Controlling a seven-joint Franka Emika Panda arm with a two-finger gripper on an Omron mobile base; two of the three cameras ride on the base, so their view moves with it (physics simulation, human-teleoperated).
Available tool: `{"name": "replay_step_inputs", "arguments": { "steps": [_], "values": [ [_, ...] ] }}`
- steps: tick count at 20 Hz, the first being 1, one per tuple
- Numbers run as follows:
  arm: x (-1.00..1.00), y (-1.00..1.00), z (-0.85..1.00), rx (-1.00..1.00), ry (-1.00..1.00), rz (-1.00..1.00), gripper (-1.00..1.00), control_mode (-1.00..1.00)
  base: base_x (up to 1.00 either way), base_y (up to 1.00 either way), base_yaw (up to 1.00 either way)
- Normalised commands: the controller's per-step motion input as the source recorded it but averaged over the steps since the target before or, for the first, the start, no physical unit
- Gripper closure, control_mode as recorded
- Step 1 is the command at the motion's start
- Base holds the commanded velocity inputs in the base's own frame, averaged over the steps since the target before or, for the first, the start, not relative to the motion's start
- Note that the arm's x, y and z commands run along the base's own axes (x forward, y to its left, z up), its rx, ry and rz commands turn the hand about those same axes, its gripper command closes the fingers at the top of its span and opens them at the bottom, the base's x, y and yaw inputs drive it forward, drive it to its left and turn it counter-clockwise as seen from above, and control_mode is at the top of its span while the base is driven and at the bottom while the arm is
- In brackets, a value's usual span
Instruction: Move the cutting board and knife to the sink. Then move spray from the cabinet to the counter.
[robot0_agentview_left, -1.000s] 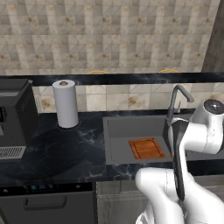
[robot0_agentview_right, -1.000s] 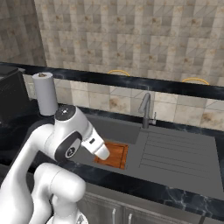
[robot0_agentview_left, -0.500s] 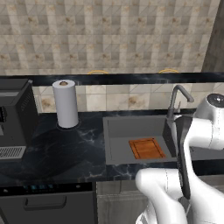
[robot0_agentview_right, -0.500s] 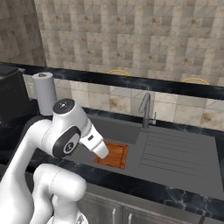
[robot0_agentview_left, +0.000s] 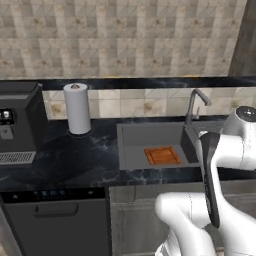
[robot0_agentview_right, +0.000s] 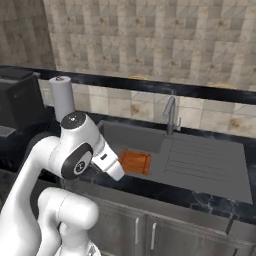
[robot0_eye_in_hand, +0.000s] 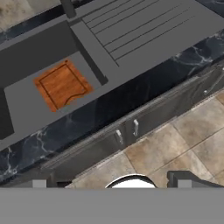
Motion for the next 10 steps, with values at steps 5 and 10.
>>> {"name": "replay_step_inputs", "arguments": {
  "steps": [5, 10],
  "values": [
    [0.0, 0.0, 0.0, 0.0, 0.0, 0.0, -1.0, 1.0, -0.81, -0.04, -0.01],
    [0.0, 0.0, 0.0, 0.0, 0.0, 0.0, -1.0, 1.0, -0.62, 0.03, -0.19]
  ]
}}
